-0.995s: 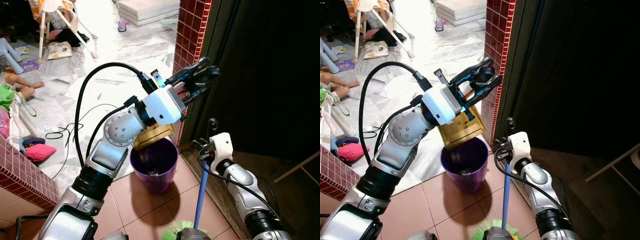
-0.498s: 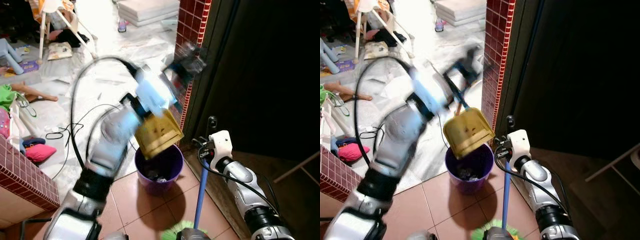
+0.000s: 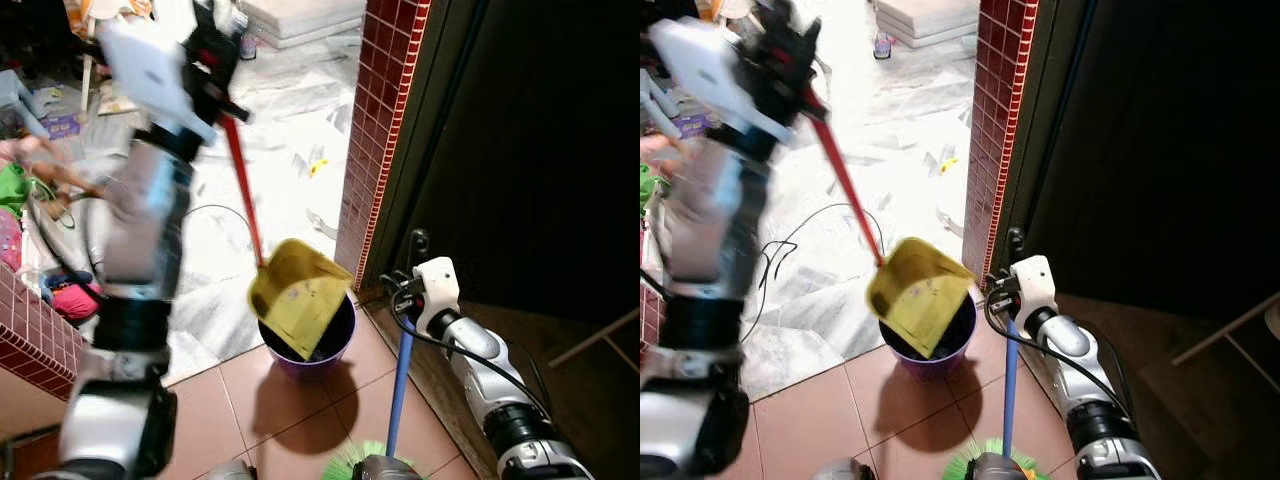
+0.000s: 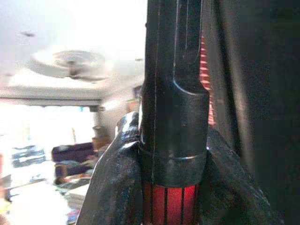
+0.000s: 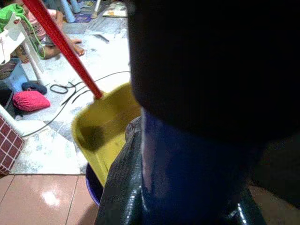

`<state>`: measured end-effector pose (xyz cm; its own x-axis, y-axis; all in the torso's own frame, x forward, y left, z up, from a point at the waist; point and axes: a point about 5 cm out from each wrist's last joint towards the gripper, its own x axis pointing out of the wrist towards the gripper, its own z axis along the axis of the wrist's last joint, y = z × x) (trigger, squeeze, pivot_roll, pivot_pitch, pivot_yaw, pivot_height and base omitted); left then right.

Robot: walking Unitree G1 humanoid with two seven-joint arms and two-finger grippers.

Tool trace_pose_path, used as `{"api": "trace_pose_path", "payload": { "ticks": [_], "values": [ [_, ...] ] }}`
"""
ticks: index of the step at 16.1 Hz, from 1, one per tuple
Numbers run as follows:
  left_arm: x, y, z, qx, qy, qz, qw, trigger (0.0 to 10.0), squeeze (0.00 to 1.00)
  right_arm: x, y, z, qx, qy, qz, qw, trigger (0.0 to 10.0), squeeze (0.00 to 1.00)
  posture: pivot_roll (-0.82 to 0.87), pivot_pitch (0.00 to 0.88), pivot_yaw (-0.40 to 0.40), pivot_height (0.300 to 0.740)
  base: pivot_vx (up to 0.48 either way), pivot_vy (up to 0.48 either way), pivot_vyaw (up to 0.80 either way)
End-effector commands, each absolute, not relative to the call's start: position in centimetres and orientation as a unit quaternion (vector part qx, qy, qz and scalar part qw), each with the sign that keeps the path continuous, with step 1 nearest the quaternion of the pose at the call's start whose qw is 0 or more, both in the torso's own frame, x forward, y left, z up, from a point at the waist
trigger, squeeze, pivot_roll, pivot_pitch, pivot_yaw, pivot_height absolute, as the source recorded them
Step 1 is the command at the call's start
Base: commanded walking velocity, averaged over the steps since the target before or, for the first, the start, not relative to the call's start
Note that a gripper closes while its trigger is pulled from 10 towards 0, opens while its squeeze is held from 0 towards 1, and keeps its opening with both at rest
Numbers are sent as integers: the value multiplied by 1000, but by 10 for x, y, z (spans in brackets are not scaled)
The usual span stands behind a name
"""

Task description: Sweep floor

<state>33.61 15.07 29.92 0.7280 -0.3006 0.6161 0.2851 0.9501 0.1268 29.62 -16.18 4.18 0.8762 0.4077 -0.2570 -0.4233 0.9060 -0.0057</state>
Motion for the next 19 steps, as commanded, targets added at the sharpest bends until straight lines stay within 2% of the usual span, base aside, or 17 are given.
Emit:
{"api": "trace_pose_path", "payload": {
  "ticks": [1, 4, 9, 12, 15, 19],
  "values": [
    [331, 161, 328, -1, -379, -138, 915, 10000, 0, 296, -163, 38, -33, 137, 212, 967, 10000, 0, -71, 0, -17, 740, 0, 0, 0],
    [327, 184, 347, -26, -399, -92, 912, 10000, 0, 297, -162, 38, -29, 137, 213, 967, 10000, 0, -64, 0, -16, 740, 0, 0, 0],
    [309, 243, 376, -11, -455, 63, 888, 10000, 0, 297, -160, 36, -24, 142, 221, 965, 10000, 0, -42, 0, -33, 740, 0, 0, 0],
    [299, 264, 377, 95, -454, 143, 875, 10000, 0, 298, -160, 35, -24, 146, 226, 963, 10000, 0, -37, 0, -39, 740, 0, 0, 0],
    [304, 267, 342, 152, -399, 166, 889, 10000, 0, 297, -160, 35, -23, 145, 228, 962, 10000, 0, -37, 0, -39, 740, 0, 0, 0],
    [311, 248, 261, 187, -289, 144, 928, 10000, 0, 297, -164, 37, -24, 137, 221, 965, 10000, 0, -40, 0, -33, 740, 0, 0, 0]
  ]
}}
